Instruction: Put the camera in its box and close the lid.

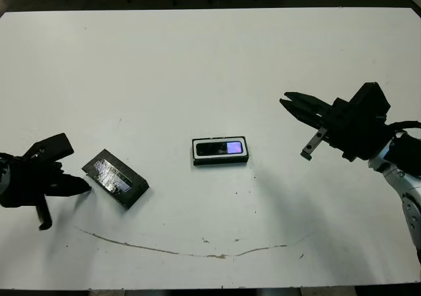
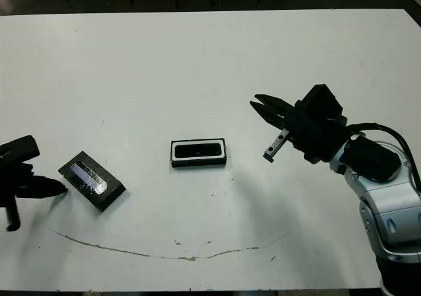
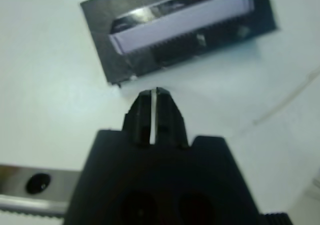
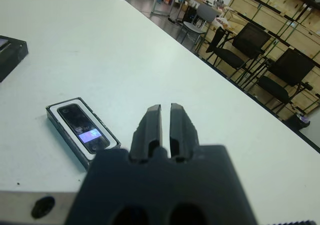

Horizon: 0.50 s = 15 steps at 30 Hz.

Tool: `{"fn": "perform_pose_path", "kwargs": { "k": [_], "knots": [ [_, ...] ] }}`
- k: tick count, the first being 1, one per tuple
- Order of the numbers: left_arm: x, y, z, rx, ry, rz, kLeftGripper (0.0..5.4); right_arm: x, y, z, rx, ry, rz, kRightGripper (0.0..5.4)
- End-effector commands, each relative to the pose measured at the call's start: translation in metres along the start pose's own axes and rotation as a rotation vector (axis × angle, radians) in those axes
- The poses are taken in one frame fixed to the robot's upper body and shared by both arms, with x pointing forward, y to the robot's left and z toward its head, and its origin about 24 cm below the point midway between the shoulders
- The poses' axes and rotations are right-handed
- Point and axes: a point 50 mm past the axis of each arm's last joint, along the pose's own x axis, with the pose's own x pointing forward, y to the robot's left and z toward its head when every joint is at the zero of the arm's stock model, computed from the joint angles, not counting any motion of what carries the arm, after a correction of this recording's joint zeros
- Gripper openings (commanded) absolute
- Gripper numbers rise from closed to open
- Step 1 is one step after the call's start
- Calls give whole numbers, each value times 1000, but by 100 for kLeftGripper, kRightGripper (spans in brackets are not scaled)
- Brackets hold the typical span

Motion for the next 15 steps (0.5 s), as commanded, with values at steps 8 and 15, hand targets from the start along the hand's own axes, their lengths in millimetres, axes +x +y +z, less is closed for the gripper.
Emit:
{"fn": "perform_pose_path", "kwargs": {
  "k": [8,15],
  "knots": [
    [25,-5,-11,-83,20,-26,0,-2,1,-4,-5,35,9,1],
    [38,-6,-7,-92,-14,-50,0,-3,1,-5,13,39,12,1]
  ]
}}
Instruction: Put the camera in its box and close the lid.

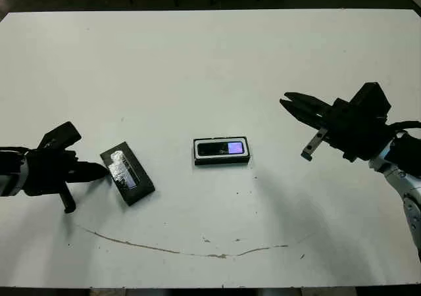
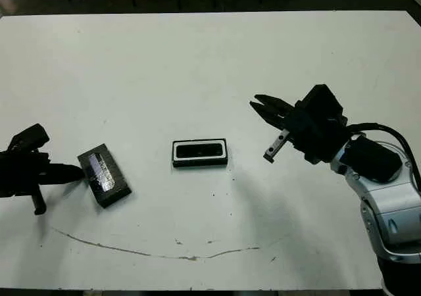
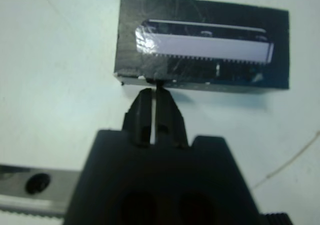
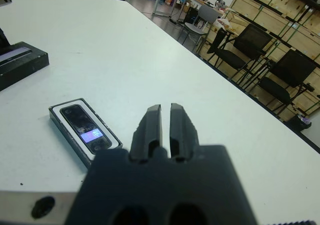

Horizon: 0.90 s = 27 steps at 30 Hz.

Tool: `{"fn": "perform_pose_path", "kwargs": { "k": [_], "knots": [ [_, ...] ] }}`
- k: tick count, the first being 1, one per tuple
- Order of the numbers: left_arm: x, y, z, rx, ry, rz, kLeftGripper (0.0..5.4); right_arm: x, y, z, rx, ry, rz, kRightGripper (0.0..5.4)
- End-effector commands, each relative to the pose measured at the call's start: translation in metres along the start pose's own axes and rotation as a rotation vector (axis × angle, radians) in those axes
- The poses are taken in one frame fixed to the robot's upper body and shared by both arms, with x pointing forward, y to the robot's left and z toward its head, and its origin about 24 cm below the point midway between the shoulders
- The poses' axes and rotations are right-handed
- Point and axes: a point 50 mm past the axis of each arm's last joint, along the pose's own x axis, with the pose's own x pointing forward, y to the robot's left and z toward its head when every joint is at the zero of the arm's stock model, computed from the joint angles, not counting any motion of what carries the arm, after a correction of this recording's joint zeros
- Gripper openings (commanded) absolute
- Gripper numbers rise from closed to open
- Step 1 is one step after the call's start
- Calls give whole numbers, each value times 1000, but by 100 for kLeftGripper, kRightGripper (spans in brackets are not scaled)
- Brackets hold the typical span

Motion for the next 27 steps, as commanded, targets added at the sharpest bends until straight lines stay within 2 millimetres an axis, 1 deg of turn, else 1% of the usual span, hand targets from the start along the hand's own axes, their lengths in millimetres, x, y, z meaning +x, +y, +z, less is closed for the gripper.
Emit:
{"fn": "perform_pose_path", "kwargs": {
  "k": [1,3,8,18,23,27],
  "knots": [
    [19,-10,-16,-67,55,-63,0,-3,1,-5,11,41,10,1],
    [22,-10,-12,-74,35,-97,0,-3,1,-4,4,49,10,1],
    [31,-7,1,-89,37,-80,0,-2,1,-4,-13,56,8,1],
    [49,-8,29,-9,13,-130,0,-2,2,-4,-5,65,13,1],
    [58,-7,35,-2,8,-150,0,-3,2,-4,-4,75,12,1],
    [60,-4,36,26,21,-136,0,-3,2,-4,-7,78,15,1]
  ]
}}
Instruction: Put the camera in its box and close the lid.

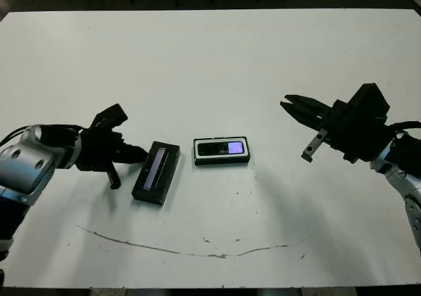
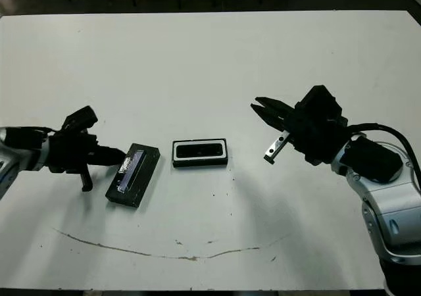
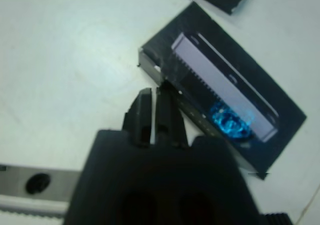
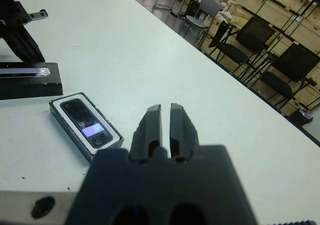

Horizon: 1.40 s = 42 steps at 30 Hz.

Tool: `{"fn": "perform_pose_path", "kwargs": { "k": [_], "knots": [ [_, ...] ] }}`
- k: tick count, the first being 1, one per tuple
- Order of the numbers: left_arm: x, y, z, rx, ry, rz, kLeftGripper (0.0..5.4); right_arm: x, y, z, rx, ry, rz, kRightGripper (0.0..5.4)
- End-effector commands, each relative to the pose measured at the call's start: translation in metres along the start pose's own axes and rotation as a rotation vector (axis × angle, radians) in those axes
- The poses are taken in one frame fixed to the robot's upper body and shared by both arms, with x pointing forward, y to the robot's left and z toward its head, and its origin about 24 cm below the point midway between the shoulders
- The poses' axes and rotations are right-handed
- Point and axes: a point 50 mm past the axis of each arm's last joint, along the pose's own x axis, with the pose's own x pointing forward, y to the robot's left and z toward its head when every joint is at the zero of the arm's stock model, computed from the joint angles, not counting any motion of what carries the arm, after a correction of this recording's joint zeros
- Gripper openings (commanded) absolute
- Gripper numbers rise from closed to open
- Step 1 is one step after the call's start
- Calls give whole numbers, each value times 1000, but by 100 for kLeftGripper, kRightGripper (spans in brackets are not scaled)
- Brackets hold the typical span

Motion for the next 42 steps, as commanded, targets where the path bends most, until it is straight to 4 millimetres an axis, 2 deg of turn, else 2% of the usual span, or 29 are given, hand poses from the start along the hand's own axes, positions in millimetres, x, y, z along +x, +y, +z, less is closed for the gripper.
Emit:
{"fn": "perform_pose_path", "kwargs": {
  "k": [1,5,8,11,15,19,22,25,29,31,36,39,42],
  "knots": [
    [10,-2,-19,-35,83,-7,0,-2,1,-4,-2,34,10,1],
    [8,1,-21,-24,76,8,0,-2,2,-5,1,38,10,1],
    [-1,4,-22,-13,61,57,0,-2,3,-5,0,37,7,1],
    [-18,10,-20,-14,29,179,0,-3,3,-6,9,40,4,1],
    [-46,18,-14,-93,-82,425,0,-3,1,-6,9,41,4,1],
    [-68,10,-3,-194,-200,595,0,-3,0,-5,5,36,4,1],
    [-80,-6,6,-280,-349,717,0,-2,0,-6,6,24,4,1],
    [-86,-30,11,-353,-506,759,0,-2,0,-6,7,26,2,1],
    [-81,-73,12,-420,-632,785,0,-1,0,-6,21,28,-1,1],
    [-74,-96,12,-408,-644,814,0,0,0,-6,17,18,5,1],
    [-49,-133,0,-329,-565,748,65,2,2,-6,32,14,6,0],
    [-39,-149,-2,-265,-545,694,118,3,3,-7,35,5,9,0],
    [-32,-157,-4,-207,-501,679,170,3,5,-7,40,4,13,0]
  ]
}}
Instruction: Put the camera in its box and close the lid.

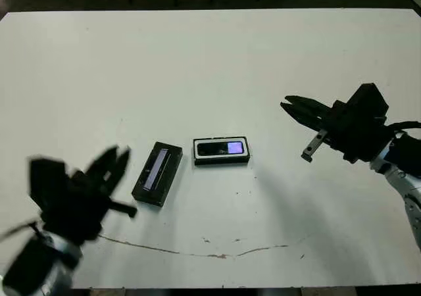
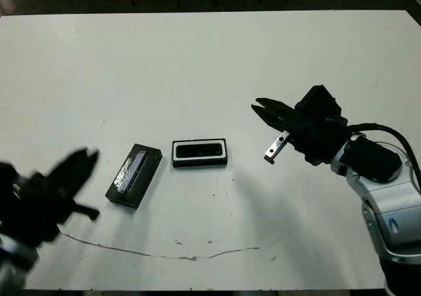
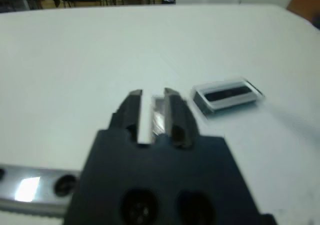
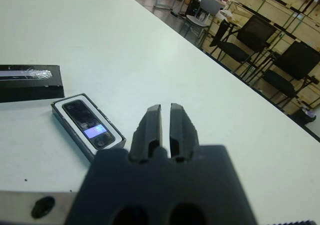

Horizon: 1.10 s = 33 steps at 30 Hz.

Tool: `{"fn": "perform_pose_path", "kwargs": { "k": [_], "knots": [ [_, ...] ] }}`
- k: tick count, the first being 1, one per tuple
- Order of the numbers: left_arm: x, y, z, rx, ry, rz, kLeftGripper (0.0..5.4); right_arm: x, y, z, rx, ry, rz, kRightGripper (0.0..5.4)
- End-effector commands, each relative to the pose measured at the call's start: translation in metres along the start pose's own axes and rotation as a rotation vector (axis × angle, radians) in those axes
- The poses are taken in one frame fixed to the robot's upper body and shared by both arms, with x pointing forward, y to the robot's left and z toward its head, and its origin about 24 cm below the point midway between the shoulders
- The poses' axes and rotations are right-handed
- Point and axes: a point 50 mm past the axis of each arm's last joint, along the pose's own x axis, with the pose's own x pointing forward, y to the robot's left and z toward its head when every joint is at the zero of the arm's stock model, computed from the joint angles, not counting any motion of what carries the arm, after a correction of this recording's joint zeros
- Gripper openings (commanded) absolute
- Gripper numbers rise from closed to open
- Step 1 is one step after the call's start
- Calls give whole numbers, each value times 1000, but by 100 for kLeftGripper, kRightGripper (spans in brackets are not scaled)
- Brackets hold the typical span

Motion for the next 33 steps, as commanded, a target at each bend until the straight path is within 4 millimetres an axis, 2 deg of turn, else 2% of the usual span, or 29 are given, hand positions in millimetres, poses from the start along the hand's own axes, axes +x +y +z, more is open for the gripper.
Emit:
{"fn": "perform_pose_path", "kwargs": {
  "k": [1,6,20,26,31,33],
  "knots": [
    [-3,-9,-6,60,45,-39,184,1,4,-6,24,15,12,0],
    [0,-13,-13,47,103,-66,276,1,8,-9,42,15,13,0],
    [11,-6,-20,115,133,-40,536,0,13,-13,46,33,33,0],
    [14,-5,-23,125,162,-68,539,0,13,-12,31,27,40,0],
    [14,-8,-24,4,201,-84,539,0,13,-12,22,10,45,0],
    [16,-8,-24,28,203,-89,539,-1,14,-13,19,12,45,0]
  ]
}}
